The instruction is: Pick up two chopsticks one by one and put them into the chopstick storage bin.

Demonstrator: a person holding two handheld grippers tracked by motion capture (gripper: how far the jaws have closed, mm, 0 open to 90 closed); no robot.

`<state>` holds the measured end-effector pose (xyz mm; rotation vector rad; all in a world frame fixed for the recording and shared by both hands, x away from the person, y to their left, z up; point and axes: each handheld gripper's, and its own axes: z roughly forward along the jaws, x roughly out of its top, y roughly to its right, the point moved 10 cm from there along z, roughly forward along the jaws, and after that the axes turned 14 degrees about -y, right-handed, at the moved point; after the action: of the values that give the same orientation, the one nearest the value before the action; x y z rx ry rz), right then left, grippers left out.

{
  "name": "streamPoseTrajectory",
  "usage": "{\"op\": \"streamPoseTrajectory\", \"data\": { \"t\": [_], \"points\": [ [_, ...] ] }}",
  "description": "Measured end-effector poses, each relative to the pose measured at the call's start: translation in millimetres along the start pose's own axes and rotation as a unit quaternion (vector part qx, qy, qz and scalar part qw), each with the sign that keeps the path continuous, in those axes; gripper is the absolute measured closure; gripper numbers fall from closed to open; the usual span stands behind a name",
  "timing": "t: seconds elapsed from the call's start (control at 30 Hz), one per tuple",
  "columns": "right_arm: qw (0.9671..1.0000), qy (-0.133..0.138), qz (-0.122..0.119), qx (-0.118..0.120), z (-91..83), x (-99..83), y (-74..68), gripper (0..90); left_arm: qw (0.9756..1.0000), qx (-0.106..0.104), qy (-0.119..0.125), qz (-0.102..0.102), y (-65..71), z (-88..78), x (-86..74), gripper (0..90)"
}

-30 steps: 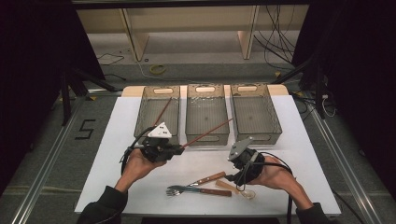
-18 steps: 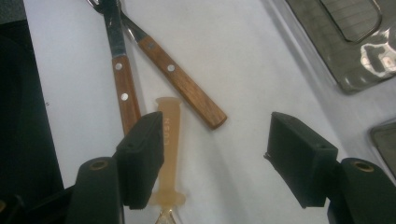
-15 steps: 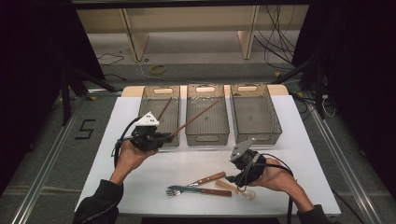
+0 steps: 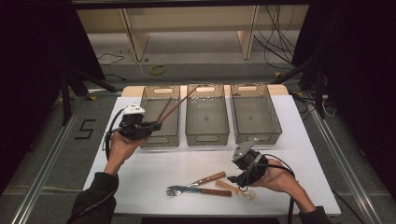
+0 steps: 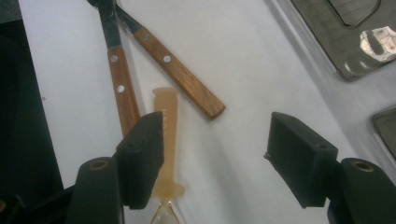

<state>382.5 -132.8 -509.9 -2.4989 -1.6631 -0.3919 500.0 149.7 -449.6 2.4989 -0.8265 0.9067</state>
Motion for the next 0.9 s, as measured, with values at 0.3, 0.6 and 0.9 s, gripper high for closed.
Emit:
{"op": "streamPoseTrajectory", "data": {
  "t": [0.3,0.6,0.9],
  "points": [
    [1.0000,-0.001,0.002,0.000,2.2,-1.5,0.6,36.3,0.9989,0.027,0.001,-0.039,-29.8,1.1,-1.8,82.8],
    [1.0000,-0.001,0.004,0.002,2.8,-1.3,0.4,36.0,0.9969,0.033,-0.009,-0.071,-47.7,10.0,-5.9,82.7],
    [1.0000,0.002,0.001,0.003,2.3,-1.6,-0.3,35.9,0.9941,0.043,-0.024,-0.097,-57.7,17.4,-9.1,82.7]
  ]
}}
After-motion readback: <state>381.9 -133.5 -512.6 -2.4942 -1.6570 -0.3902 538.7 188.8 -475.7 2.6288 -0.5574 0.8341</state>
